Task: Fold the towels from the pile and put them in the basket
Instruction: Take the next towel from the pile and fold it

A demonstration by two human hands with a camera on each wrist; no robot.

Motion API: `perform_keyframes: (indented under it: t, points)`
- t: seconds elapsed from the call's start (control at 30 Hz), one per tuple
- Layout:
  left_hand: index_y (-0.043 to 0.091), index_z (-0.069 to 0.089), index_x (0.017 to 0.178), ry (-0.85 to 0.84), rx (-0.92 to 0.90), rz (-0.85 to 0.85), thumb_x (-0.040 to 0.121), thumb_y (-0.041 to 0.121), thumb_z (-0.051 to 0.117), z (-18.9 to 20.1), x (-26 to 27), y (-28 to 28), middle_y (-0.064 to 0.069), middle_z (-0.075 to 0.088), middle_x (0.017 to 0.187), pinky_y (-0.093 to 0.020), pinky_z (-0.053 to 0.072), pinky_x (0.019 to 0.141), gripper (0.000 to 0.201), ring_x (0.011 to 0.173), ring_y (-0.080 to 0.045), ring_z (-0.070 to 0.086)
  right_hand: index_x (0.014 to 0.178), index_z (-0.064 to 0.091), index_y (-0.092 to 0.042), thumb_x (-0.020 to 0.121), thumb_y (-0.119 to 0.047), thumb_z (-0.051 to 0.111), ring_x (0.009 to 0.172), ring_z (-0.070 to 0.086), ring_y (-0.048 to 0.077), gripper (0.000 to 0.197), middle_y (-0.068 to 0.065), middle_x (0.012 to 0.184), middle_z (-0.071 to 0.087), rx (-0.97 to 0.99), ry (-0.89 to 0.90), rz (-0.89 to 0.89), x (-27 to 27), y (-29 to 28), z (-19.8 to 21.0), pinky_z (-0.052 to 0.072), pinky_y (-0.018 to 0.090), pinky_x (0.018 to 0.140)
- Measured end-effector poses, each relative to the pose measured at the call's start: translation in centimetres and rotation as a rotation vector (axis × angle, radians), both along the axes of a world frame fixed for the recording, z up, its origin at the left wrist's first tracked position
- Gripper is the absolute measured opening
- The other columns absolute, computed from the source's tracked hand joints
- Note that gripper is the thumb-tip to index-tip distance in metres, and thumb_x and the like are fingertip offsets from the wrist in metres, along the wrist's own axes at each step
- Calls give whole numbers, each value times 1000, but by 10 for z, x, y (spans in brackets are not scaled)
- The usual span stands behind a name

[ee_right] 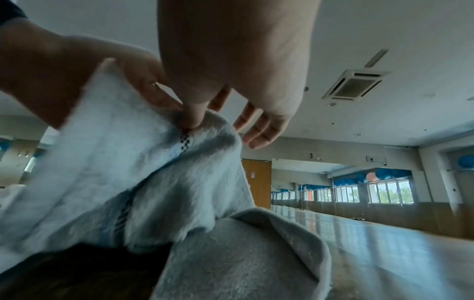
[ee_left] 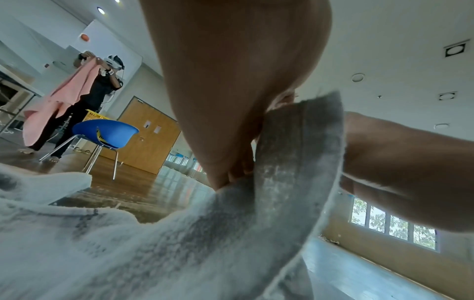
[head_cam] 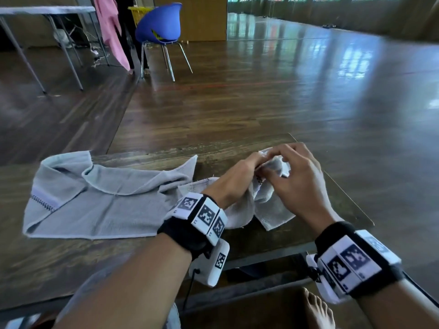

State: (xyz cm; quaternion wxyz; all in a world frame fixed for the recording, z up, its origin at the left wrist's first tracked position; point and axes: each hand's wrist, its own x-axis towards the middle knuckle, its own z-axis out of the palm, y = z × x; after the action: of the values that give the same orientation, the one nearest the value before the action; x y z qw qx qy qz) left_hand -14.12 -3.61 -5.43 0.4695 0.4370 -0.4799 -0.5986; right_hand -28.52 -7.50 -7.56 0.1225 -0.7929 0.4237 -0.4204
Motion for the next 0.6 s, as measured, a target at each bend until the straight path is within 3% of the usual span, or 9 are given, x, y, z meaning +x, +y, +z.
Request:
perform_keyframes:
  t: [0.03,0.07,0.1,0.13,0.27,0.37,0.47,0.53,0.6]
  points:
    - [3,66,110,42,8,-8,104,33,36,-1,-2,1,14,60,80,-33,47,85,43,74,-1,56,91,60,-41,84,-41,72,99,56,12,14,-17,97,53,-16,8,-40,-3,-4,0,42,27,68]
    - [0,63,118,32,3,-3,102,36,40,-2,-2,0,7,41,118,-33,50,89,46,112,-9,31,87,59,-38,86,-40,73,96,55,12,14,-17,93,54,-16,3,-63,-6,-7,1,40,25,67]
    - [2,63,121,-46,-21,2,98,43,46,-3,-2,0,-18,69,111,-37,51,96,50,113,-27,64,84,59,-35,88,-39,72,95,56,13,15,-17,90,55,-7,-18,-71,-9,-10,2,40,27,68]
    - [8,65,121,-169,-61,0,91,49,55,-4,1,0,-17,69,116,-41,50,100,52,116,-29,63,83,58,-31,89,-38,71,93,58,14,15,-16,89,57,4,-47,-76,-11,-13,3,41,29,70]
    - [21,61,108,-643,-214,31,79,31,77,-8,11,4,5,70,95,-27,55,73,34,86,-11,68,80,54,-24,91,-41,63,76,60,14,22,-14,74,62,51,-126,-196,-21,-19,8,41,30,65]
    - [21,58,82,-945,-317,207,87,18,66,-11,15,3,1,64,79,-36,51,72,9,80,-23,64,79,52,-22,91,-37,59,76,59,20,20,-12,70,61,130,-113,-301,-31,-23,6,38,30,61]
    - [22,45,61,-966,-348,333,92,23,62,-11,16,-1,3,53,63,-36,41,61,35,70,-28,58,93,56,-26,90,-29,65,90,63,24,11,-12,86,64,275,-26,-231,-39,-20,0,47,34,70]
    - [21,44,62,-968,-359,337,93,23,60,-9,13,-1,2,54,64,-37,42,61,34,70,-28,58,122,51,-26,84,-24,73,110,58,22,44,-7,115,61,316,37,-73,-40,-12,-6,50,39,87]
    - [24,48,67,-993,-340,276,92,25,58,-10,10,-2,1,60,71,-38,48,67,28,75,-26,62,141,38,-33,80,-25,77,123,41,15,73,-9,137,47,258,109,55,-41,-1,-13,39,34,96]
